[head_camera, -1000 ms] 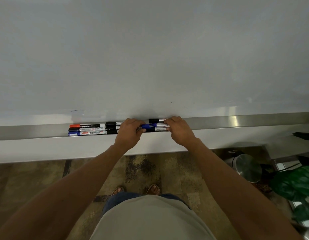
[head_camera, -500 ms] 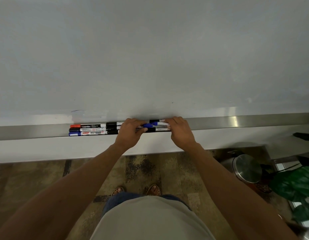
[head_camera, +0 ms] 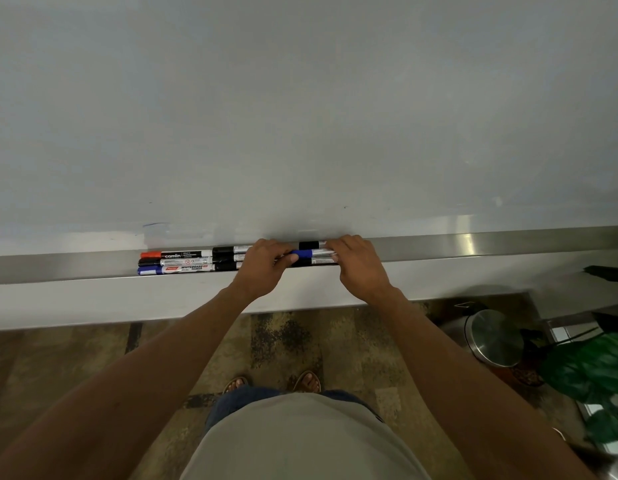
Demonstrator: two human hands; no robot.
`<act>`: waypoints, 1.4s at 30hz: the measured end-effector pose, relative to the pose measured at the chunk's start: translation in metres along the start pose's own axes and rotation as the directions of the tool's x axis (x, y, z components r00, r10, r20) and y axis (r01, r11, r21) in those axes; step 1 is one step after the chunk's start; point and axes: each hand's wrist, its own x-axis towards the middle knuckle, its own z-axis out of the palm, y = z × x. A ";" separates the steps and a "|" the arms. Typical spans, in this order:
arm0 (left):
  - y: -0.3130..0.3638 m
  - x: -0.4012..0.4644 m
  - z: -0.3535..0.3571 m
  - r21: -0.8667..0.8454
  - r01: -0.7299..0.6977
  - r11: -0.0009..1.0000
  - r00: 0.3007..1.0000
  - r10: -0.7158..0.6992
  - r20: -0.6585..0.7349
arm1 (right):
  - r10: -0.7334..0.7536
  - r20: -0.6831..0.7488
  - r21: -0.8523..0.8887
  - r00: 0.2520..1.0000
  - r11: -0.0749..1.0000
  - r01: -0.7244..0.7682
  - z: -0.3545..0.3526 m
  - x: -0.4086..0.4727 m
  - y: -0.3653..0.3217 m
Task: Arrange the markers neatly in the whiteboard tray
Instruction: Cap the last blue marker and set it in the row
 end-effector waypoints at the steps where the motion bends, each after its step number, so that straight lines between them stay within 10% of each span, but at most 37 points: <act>1: 0.001 0.001 -0.001 0.005 0.009 1.000 1.000 -0.009 0.019 | -0.003 0.004 0.001 1.000 1.000 0.003 0.000 0.001 -0.001; 15: 0.023 0.002 -0.008 -0.382 0.284 0.879 0.950 -0.205 0.235 | 0.124 -0.118 -0.280 0.985 0.948 -0.153 0.000 -0.002 -0.030; 42: 0.018 -0.003 -0.012 -0.455 0.277 0.846 0.947 -0.159 0.280 | 0.045 -0.155 -0.077 0.987 0.995 -0.058 0.014 0.002 -0.046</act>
